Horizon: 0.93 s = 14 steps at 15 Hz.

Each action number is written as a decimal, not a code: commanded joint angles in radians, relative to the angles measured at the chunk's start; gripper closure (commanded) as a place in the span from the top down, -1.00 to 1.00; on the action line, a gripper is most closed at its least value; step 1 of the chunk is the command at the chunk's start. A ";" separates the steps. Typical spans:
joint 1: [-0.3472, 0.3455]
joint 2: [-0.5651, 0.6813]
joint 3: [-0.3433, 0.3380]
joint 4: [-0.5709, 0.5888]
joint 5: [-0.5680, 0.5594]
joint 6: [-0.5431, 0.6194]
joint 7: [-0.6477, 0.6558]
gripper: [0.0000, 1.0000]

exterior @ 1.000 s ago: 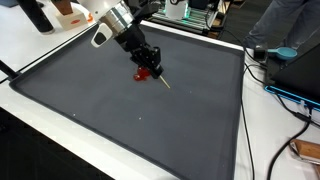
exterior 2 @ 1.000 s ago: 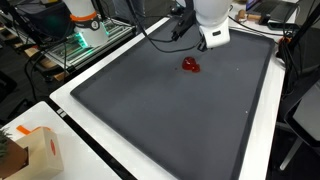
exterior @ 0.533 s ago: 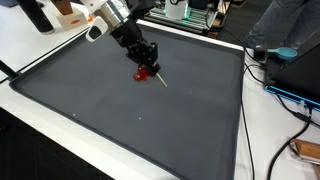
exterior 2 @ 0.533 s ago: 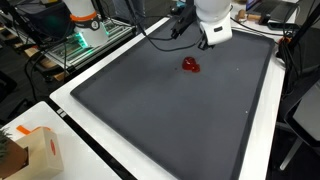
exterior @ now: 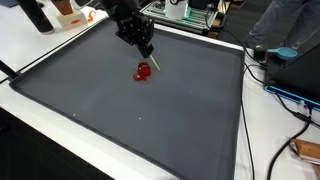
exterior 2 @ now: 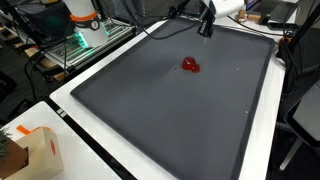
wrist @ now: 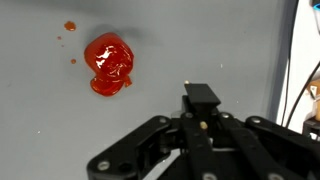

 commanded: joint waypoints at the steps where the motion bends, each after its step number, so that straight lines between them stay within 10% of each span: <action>1: 0.035 -0.075 -0.029 -0.028 -0.123 -0.053 0.048 -0.94; 14: 0.098 -0.157 -0.042 -0.019 -0.409 -0.094 0.125 -0.94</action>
